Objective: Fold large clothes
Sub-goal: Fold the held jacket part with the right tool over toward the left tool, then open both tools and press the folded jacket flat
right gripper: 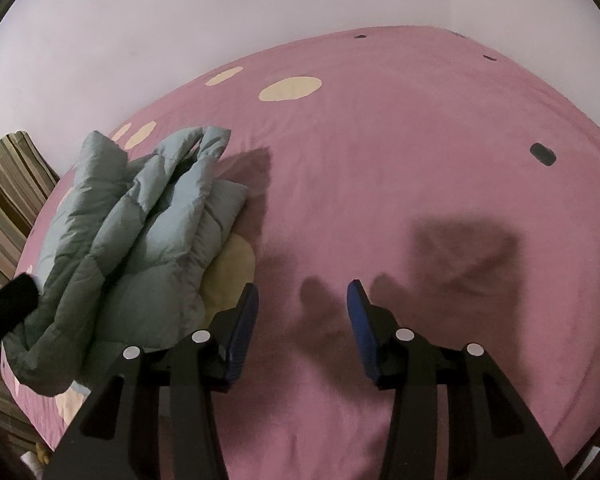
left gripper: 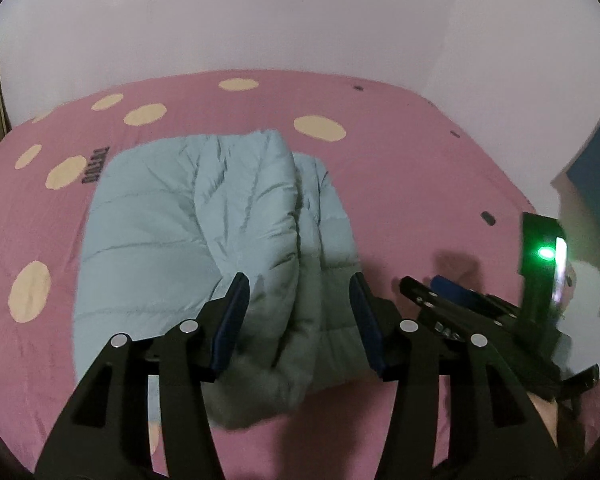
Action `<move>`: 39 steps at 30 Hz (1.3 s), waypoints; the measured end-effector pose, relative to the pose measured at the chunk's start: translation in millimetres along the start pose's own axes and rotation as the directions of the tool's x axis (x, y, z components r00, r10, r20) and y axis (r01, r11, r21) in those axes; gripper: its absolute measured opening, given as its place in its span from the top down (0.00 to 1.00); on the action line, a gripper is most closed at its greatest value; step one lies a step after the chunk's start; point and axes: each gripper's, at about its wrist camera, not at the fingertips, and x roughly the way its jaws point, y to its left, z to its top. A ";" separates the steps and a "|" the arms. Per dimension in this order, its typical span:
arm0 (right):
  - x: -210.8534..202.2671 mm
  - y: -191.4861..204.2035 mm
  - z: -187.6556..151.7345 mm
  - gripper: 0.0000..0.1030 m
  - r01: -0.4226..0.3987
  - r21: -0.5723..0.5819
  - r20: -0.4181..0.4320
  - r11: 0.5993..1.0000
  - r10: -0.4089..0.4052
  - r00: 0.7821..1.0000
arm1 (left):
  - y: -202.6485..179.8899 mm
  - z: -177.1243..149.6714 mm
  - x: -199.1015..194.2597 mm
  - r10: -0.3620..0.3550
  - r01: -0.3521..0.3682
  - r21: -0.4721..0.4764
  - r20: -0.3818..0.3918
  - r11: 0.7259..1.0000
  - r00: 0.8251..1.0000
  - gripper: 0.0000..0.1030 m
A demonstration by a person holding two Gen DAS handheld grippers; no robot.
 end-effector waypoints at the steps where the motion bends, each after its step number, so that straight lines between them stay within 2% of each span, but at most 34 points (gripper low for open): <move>1: -0.2 1.0 0.8 0.55 -0.001 -0.002 0.001 1.000 0.001 1.000 | 2.7 -1.2 -10.5 -0.009 0.009 -0.001 0.015 1.000 1.000 0.49; 3: -2.6 3.4 1.7 0.55 -0.003 -0.004 0.004 1.000 0.003 1.000 | 8.5 -3.2 -25.3 -0.015 0.015 -0.005 0.037 1.000 0.999 0.44; 6: -8.5 7.7 3.2 0.55 -0.019 -0.001 0.006 1.000 0.019 1.000 | 25.6 -7.5 -48.8 -0.002 0.004 -0.022 0.078 1.000 0.997 0.43; 10: -20.2 23.8 9.9 0.55 -0.071 -0.003 0.022 0.997 0.071 0.997 | 73.1 -11.2 -68.0 0.065 -0.052 -0.108 0.122 0.993 0.990 0.41; 11: -21.9 28.9 12.0 0.54 -0.084 -0.008 0.025 0.996 0.084 0.996 | 85.3 -11.4 -67.9 0.086 -0.069 -0.131 0.124 0.989 0.988 0.41; 14: -22.4 50.1 19.4 0.41 -0.138 -0.028 0.030 0.990 0.139 0.990 | 125.3 -14.1 -60.9 0.136 -0.111 -0.206 0.114 0.972 0.984 0.40; 17: -12.9 73.5 26.5 0.39 -0.197 -0.041 0.002 0.980 0.197 0.980 | 158.4 -18.1 -45.2 0.189 -0.162 -0.252 0.087 0.954 0.978 0.40; 19: -4.1 87.1 31.4 0.39 -0.229 -0.039 -0.022 0.973 0.228 0.973 | 174.9 -22.5 -33.3 0.197 -0.171 -0.277 0.068 0.945 0.978 0.40; 26: 20.3 114.9 49.6 0.37 -0.244 0.007 -0.068 0.970 0.244 0.967 | 205.5 -33.6 1.6 0.143 -0.133 -0.332 0.004 0.934 0.990 0.40; 29: 9.8 116.7 55.2 0.36 -0.219 -0.017 -0.020 0.976 0.219 0.976 | 210.5 -36.2 7.1 0.123 -0.116 -0.347 -0.002 0.931 0.992 0.40; 31: 8.3 113.7 59.0 0.33 -0.233 0.005 -0.014 0.972 0.233 0.972 | 211.8 -36.9 8.7 0.114 -0.105 -0.347 0.003 0.932 0.994 0.40; 33: 15.5 112.4 61.4 0.32 -0.257 0.042 -0.039 0.965 0.259 0.965 | 212.3 -36.6 11.3 0.105 -0.097 -0.346 0.005 0.933 0.994 0.39; 39: 42.3 130.7 56.5 0.33 -0.288 0.041 -0.124 0.957 0.291 0.949 | 210.1 -39.3 18.0 0.103 -0.097 -0.342 -0.001 0.935 0.995 0.38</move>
